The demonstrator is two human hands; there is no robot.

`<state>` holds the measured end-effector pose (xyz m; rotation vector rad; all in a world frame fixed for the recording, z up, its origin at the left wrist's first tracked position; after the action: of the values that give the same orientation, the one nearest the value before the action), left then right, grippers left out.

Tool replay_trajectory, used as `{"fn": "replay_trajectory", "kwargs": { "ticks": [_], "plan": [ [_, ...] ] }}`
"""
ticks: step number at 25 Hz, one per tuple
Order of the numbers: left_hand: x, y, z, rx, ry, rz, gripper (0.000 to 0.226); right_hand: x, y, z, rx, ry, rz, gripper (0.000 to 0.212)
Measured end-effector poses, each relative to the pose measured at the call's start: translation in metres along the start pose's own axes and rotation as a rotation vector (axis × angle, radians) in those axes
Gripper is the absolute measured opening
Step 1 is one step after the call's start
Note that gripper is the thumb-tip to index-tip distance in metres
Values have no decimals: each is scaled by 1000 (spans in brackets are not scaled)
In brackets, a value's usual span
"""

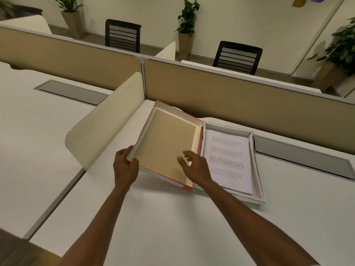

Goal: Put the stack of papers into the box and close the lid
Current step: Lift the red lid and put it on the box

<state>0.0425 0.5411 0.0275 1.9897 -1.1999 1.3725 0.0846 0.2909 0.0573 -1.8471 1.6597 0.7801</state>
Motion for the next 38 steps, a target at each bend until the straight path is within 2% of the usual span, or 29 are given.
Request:
{"fn": "replay_trajectory", "kwargs": {
  "ticks": [2, 5, 7, 11, 20, 22, 24, 26, 29, 31, 33, 38],
  "plan": [
    [13, 7, -5, 12, 13, 104, 54, -35, -29, -4, 25, -220, 109, 41],
    [30, 14, -7, 24, -10, 200, 56, -81, -67, -2, -50, -484, 257, 30],
    [39, 22, -8, 36, -41, 267, 55, -104, -85, 5, -54, -560, 324, 26],
    [53, 33, -8, 28, -62, 319, 58, -131, -110, 12, -47, -593, 440, 30],
    [69, 38, -7, 33, -56, 357, 58, -145, -123, 17, -4, -587, 343, 12],
    [73, 38, -5, 39, -45, 367, 58, -146, -120, 14, 50, -575, 318, 3],
    [74, 40, -3, 25, 12, 365, 64, -146, -117, 7, 109, -602, 297, 7],
    [76, 43, 0, -24, 174, 289, 75, -145, -113, -5, 135, -633, 274, 12],
    [74, 45, 4, -105, 425, 69, 62, -144, -107, -28, 140, -728, 259, 15],
    [65, 41, 11, -206, 534, -127, 63, -144, -99, -44, 131, -805, 264, 14],
    [53, 35, 18, -311, 551, -278, 67, -147, -89, -60, 99, -878, 258, 5],
    [29, 22, 25, -464, 514, -620, 64, -159, -58, -97, -186, -1141, 182, 19]
  ]
}}
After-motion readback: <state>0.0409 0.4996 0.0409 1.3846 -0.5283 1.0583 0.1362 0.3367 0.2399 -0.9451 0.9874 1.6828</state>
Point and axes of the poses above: each hand's wrist, its own y-axis away from the middle knuckle, its own z-axis out of the palm, x = y × z, the point moved 1 cm from there along -y, towards the middle knuckle, and after that the axes turned 1 degree about z, right-handed, at the moved point
